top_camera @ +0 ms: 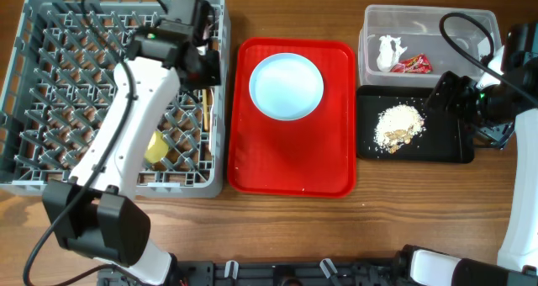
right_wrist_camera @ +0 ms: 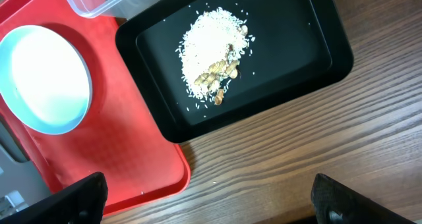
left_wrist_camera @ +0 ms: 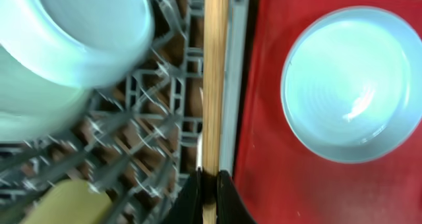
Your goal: Sort waste into correct bins and load items into the dishwasher rack
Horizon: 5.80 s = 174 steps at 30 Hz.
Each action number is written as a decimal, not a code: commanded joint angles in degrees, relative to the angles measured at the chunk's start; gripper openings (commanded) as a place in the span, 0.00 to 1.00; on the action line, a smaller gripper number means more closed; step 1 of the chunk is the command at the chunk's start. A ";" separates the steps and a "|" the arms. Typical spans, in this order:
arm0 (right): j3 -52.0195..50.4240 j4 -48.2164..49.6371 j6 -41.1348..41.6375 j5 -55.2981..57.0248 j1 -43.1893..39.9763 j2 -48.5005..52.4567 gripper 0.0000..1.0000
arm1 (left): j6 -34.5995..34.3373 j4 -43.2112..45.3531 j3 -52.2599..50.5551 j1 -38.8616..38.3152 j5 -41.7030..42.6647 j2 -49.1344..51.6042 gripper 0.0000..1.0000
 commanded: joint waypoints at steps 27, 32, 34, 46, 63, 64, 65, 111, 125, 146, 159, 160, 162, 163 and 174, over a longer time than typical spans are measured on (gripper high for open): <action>0.26 -0.15 -0.50 -0.85 -0.09 -0.74 1.00 | 3.08 9.40 0.50 -4.90 8.81 4.87 1.00; 0.26 -0.15 -0.48 -0.85 -0.09 -0.74 1.00 | 7.04 16.11 0.22 -13.42 8.07 6.45 1.00; 0.26 -0.17 -0.50 -0.87 -0.09 -0.74 1.00 | 8.50 18.21 0.22 -16.41 6.21 7.93 0.99; 0.26 -0.15 -0.50 -0.87 -0.09 -0.74 1.00 | 10.93 24.00 0.20 -28.30 -2.21 22.49 0.86; 0.26 -0.17 -0.50 -0.87 -0.09 -0.74 1.00 | 10.86 20.09 0.04 -31.34 -9.68 29.05 0.36; 0.26 -0.17 -0.52 -0.87 -0.09 -0.74 1.00 | 10.84 20.04 0.04 -31.50 -9.70 29.24 0.32; 0.26 -0.17 -0.52 -0.87 -0.09 -0.74 1.00 | 10.86 20.09 0.04 -31.67 -9.70 29.24 0.27; 0.26 -0.48 -0.52 -0.85 -0.09 -0.74 1.00 | -4.81 18.60 0.17 -5.60 21.33 -1.97 0.04; 0.26 -0.68 -0.33 -0.85 -0.09 -0.74 1.00 | -7.58 17.44 0.15 8.72 40.17 -0.94 0.04; 0.26 8.90 -4.83 -16.55 -0.04 -0.74 1.00 | -3.85 10.73 0.15 13.88 31.04 -7.08 1.00; 0.22 28.11 -6.01 -13.88 18.88 3.63 1.00 | -4.76 3.28 0.15 2.97 11.67 -9.05 1.00; 0.22 28.35 -5.62 -12.87 19.37 4.68 1.00 | -4.74 2.95 0.15 2.08 10.75 -9.01 1.00; 0.20 26.95 -6.16 -11.06 19.71 6.93 1.00 | -4.74 0.92 0.13 0.39 5.86 -8.72 1.00; 0.22 24.92 -6.25 -10.38 19.69 7.56 1.00 | -4.76 -0.72 0.15 0.09 4.61 -8.70 1.00; -0.79 13.64 -4.22 -2.29 19.69 3.78 1.00 | -7.74 -16.06 -0.11 -0.37 4.22 -9.35 1.00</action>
